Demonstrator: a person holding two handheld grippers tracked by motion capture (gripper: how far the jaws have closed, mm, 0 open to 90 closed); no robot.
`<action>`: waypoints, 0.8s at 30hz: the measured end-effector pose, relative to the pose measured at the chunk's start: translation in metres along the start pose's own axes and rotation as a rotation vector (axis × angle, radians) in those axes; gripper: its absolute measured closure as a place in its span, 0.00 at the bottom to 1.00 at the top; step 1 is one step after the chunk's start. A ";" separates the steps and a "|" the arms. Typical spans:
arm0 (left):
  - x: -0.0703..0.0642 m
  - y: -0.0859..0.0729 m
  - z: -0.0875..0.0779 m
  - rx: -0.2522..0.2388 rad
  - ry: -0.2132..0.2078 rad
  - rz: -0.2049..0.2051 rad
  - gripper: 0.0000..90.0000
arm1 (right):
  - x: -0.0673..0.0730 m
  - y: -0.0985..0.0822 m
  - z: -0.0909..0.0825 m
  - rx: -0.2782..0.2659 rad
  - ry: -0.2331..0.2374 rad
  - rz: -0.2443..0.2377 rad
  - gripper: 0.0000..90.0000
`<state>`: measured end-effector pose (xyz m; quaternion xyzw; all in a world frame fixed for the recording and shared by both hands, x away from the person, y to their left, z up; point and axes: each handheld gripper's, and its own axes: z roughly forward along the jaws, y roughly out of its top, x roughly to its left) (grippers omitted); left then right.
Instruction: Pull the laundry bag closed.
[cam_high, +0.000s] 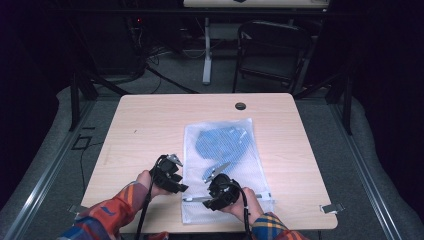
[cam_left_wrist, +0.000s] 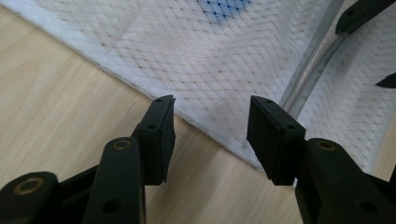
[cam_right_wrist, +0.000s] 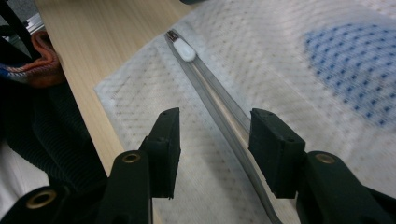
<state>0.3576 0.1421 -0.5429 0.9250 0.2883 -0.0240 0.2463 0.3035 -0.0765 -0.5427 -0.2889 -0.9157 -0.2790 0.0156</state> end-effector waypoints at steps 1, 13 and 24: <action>-0.001 0.000 0.000 0.004 -0.002 -0.001 0.63 | 0.001 0.002 0.002 0.006 0.003 -0.006 0.65; -0.001 0.001 0.006 0.027 -0.052 0.009 0.86 | 0.011 0.018 0.026 -0.001 0.037 -0.008 0.75; -0.001 -0.001 0.014 0.077 -0.063 0.006 0.97 | 0.014 0.027 0.040 0.021 0.024 -0.010 0.78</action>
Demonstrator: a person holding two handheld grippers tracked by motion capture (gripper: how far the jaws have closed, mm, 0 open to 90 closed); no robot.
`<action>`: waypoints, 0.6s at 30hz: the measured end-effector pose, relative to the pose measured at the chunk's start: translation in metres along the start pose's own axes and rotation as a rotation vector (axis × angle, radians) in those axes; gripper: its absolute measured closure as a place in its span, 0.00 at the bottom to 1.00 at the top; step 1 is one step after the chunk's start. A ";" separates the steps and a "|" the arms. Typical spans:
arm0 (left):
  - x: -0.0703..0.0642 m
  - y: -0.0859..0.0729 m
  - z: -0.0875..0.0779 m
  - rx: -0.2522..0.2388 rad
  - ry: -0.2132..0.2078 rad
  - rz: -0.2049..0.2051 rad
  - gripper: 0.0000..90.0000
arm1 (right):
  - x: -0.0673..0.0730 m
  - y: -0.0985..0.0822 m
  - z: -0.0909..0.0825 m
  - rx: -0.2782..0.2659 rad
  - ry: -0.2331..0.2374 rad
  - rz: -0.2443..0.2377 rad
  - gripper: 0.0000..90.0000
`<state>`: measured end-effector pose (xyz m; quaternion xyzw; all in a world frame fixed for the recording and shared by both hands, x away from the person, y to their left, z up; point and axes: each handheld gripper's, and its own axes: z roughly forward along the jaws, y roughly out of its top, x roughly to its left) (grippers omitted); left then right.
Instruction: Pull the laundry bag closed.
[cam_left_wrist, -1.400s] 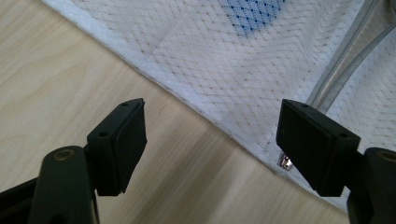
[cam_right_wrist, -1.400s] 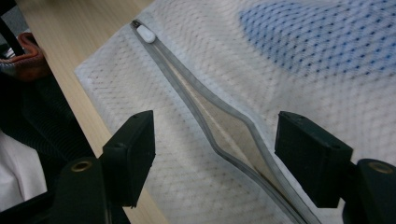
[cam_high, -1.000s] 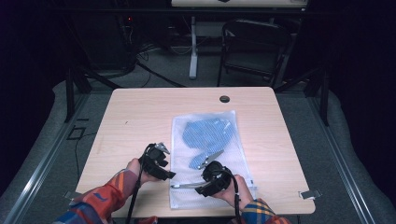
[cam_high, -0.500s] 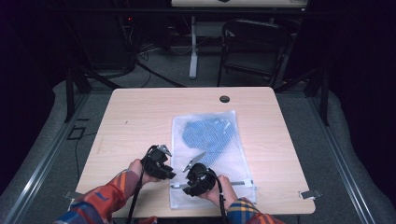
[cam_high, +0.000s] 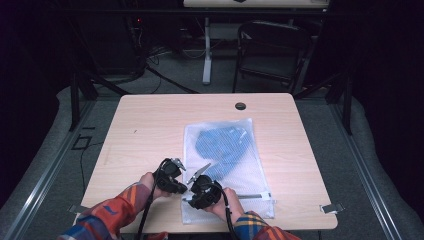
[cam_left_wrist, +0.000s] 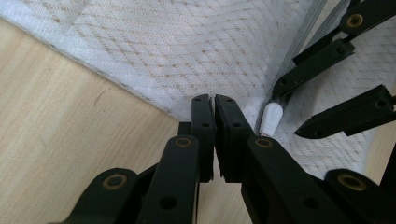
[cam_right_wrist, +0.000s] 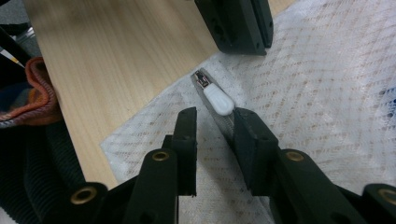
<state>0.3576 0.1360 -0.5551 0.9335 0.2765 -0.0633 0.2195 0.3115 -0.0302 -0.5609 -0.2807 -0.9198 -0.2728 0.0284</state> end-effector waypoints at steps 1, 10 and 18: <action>0.001 0.000 0.000 -0.003 -0.004 -0.003 0.97 | 0.000 0.000 0.000 0.000 0.000 0.000 0.78; 0.001 -0.001 0.000 -0.006 -0.006 -0.012 0.98 | 0.000 0.002 0.003 -0.023 0.032 0.002 0.81; 0.001 -0.001 0.001 -0.018 -0.007 -0.011 0.98 | 0.003 0.002 0.004 -0.059 0.014 -0.020 0.84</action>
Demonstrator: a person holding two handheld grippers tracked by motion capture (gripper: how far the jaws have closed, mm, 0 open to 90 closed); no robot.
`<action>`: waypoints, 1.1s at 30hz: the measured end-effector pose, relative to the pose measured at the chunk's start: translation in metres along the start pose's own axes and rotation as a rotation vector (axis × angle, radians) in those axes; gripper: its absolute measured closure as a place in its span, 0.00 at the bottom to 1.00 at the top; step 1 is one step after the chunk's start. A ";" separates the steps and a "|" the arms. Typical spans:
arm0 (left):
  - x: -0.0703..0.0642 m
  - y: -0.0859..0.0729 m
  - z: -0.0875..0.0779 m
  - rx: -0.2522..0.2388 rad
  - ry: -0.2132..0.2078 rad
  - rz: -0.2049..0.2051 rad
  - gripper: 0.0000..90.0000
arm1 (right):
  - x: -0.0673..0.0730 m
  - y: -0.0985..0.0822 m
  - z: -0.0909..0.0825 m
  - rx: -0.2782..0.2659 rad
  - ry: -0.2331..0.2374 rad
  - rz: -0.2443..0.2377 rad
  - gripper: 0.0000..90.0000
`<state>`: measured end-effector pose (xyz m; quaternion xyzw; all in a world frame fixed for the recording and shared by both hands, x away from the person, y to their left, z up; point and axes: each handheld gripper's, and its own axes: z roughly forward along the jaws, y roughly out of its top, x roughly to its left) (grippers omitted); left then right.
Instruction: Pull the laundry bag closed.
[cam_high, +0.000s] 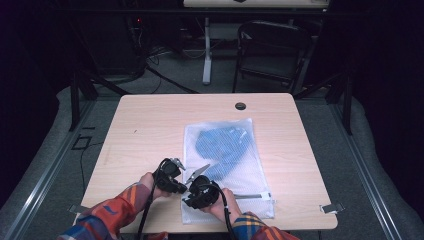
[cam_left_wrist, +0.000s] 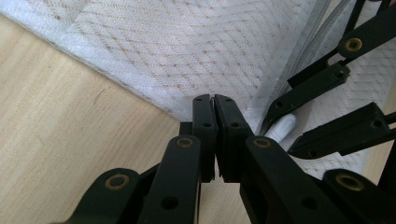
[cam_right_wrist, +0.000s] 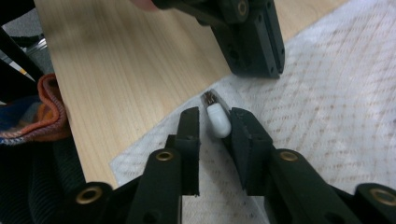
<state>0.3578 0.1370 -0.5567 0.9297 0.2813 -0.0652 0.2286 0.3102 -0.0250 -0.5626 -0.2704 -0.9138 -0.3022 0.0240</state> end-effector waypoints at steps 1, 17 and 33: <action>0.000 0.000 0.000 0.003 -0.001 0.002 0.98 | 0.000 0.000 0.001 -0.005 0.001 -0.004 0.85; 0.000 -0.006 -0.001 -0.034 -0.020 0.026 0.91 | -0.006 -0.004 0.004 -0.027 0.049 0.023 0.84; -0.005 -0.001 -0.001 0.007 0.013 0.059 1.00 | -0.007 -0.005 0.005 -0.068 0.056 0.094 0.88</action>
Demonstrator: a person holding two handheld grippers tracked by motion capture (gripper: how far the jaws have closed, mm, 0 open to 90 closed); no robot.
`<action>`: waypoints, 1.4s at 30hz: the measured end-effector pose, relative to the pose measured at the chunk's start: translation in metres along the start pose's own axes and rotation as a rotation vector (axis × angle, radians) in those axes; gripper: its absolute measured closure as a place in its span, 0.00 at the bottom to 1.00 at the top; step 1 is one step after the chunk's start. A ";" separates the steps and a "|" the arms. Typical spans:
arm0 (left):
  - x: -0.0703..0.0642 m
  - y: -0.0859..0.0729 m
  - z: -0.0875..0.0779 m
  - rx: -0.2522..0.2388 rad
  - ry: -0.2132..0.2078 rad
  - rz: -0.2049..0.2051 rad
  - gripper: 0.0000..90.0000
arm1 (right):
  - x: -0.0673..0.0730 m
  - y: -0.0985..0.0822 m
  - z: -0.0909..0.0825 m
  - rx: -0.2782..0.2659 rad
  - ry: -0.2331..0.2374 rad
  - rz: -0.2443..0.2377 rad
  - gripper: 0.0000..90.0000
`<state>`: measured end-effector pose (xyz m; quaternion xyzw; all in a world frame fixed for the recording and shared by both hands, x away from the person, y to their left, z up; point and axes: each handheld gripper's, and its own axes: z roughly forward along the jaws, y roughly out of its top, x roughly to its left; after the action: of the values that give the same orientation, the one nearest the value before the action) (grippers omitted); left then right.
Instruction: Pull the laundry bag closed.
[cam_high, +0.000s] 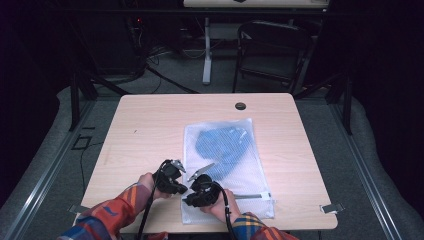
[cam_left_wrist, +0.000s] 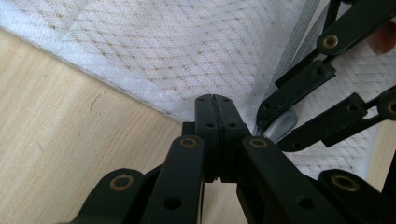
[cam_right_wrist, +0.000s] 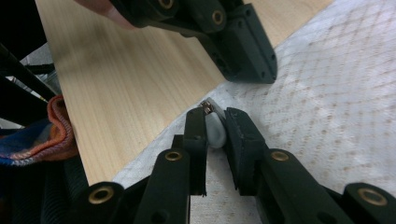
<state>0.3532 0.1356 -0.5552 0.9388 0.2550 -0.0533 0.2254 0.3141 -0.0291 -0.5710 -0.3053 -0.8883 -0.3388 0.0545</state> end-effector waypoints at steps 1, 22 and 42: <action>0.000 0.000 0.000 0.000 0.000 0.000 1.00 | 0.000 0.000 -0.001 0.004 -0.004 -0.006 0.90; -0.004 0.000 0.002 0.023 -0.034 0.011 1.00 | 0.001 -0.005 0.000 -0.006 -0.014 0.001 0.96; -0.006 0.001 0.002 0.041 -0.045 0.032 1.00 | -0.001 -0.008 -0.005 -0.010 -0.017 -0.007 0.96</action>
<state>0.3484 0.1315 -0.5553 0.9457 0.2338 -0.0762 0.2127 0.3094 -0.0373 -0.5719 -0.3053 -0.8881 -0.3408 0.0440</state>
